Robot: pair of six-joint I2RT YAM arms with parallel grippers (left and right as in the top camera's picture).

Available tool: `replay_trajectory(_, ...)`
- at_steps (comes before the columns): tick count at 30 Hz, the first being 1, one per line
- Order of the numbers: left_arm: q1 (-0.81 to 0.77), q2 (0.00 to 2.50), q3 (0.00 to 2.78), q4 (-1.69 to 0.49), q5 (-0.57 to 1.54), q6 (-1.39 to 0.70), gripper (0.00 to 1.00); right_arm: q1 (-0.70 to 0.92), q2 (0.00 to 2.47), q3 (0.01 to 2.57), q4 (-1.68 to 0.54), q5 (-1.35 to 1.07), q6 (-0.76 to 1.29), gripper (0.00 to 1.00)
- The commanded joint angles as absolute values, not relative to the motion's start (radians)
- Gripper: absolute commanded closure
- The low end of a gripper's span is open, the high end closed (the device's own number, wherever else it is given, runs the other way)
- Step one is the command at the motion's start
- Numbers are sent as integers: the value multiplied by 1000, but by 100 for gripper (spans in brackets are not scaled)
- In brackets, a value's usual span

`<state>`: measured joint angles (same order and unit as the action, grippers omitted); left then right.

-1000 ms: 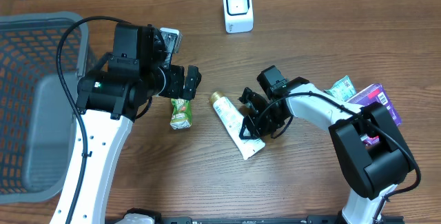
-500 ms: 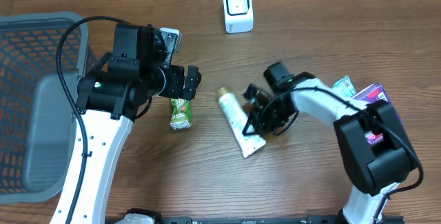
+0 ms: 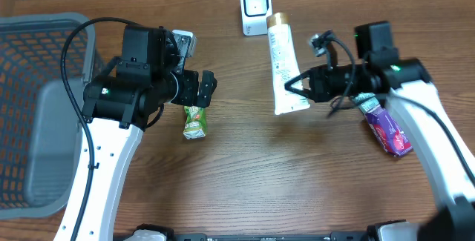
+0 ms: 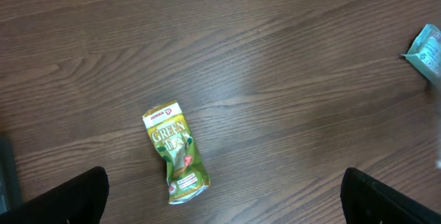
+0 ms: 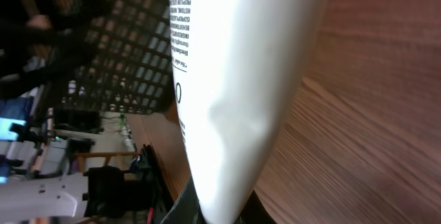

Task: Scan the item barcode
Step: 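Lift the white tube upright toward the white scanner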

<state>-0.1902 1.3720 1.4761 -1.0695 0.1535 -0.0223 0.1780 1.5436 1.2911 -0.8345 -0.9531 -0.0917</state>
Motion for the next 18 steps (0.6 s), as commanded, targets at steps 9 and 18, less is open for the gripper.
replay_trajectory(9, -190, 1353, 1493, -1069, 154, -7, 0, 186, 1285, 1333, -804, -1091, -124, 96)
replay_trajectory(18, -190, 1353, 1493, -1069, 154, -7, 0, 186, 1285, 1342, -633, -1216, 175, 97)
